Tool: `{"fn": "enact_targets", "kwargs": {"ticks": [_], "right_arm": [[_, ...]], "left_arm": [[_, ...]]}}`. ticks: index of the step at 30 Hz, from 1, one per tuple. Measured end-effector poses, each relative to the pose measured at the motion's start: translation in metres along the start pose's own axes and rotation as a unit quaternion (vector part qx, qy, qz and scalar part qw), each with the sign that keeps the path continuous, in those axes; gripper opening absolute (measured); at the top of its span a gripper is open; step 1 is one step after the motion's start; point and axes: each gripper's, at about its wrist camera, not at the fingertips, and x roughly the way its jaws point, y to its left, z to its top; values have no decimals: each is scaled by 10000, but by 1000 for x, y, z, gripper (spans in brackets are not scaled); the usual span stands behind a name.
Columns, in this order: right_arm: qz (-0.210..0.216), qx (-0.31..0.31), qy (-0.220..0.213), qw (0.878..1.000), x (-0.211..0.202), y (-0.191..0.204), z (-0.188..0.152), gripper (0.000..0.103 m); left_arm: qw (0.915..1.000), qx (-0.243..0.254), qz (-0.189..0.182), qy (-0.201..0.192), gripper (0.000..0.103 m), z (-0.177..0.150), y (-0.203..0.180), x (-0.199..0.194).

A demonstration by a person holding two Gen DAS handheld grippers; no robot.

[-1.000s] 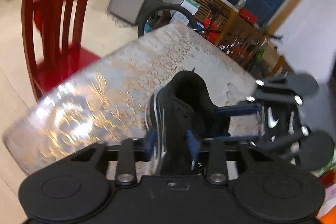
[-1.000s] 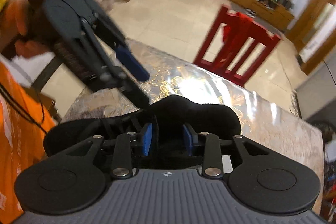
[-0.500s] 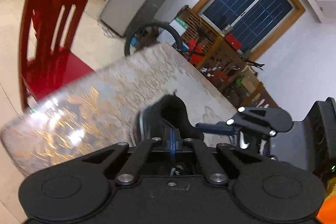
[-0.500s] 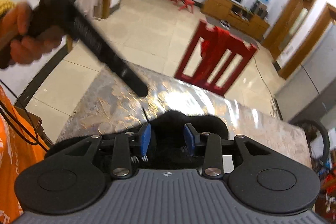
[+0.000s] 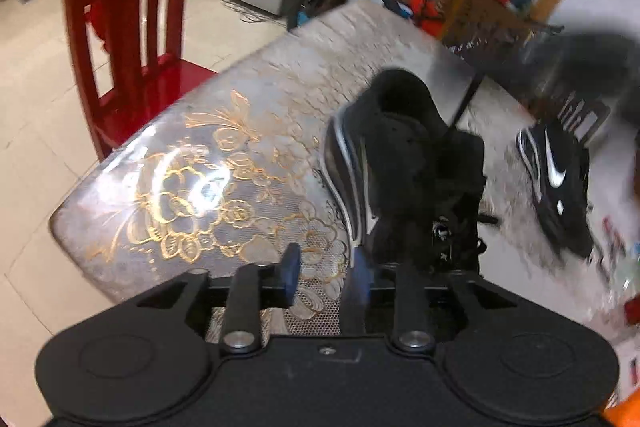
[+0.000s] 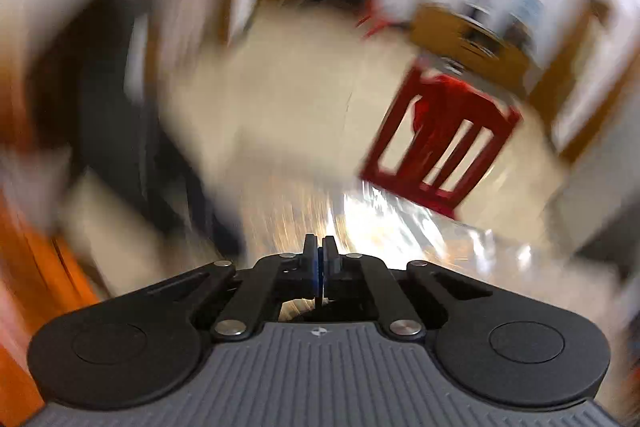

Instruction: Lace up shoes with both hands

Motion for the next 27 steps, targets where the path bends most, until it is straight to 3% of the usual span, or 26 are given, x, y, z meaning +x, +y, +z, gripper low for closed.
{"fn": "enact_targets", "kwargs": {"ticks": [1, 3, 8, 12, 14, 19, 27], "right_arm": [[120, 537, -364, 9978, -16, -11, 10, 1], [356, 1490, -1084, 9822, -47, -32, 27, 1], [886, 2413, -2217, 9406, -90, -53, 44, 2], [1048, 2546, -2465, 9292, -90, -53, 50, 2], [1088, 2560, -2540, 9263, -87, -50, 55, 2], [1072, 2625, -2721, 9196, -87, -50, 61, 3], [1079, 2643, -3037, 9090, -90, -51, 75, 3]], "left_arm": [[10000, 91, 21, -11, 31, 1, -4, 0], [9997, 204, -33, -87, 31, 4, -9, -1], [9955, 510, -257, -757, 36, 22, -24, -31], [9795, 1130, -477, -1599, 30, 48, -53, -63], [9690, 1299, -659, -1997, 7, 60, -64, -85], [9448, 1638, -911, -2687, 7, 83, -81, -135], [9267, 1939, -741, -3132, 7, 107, -94, -174]]}}
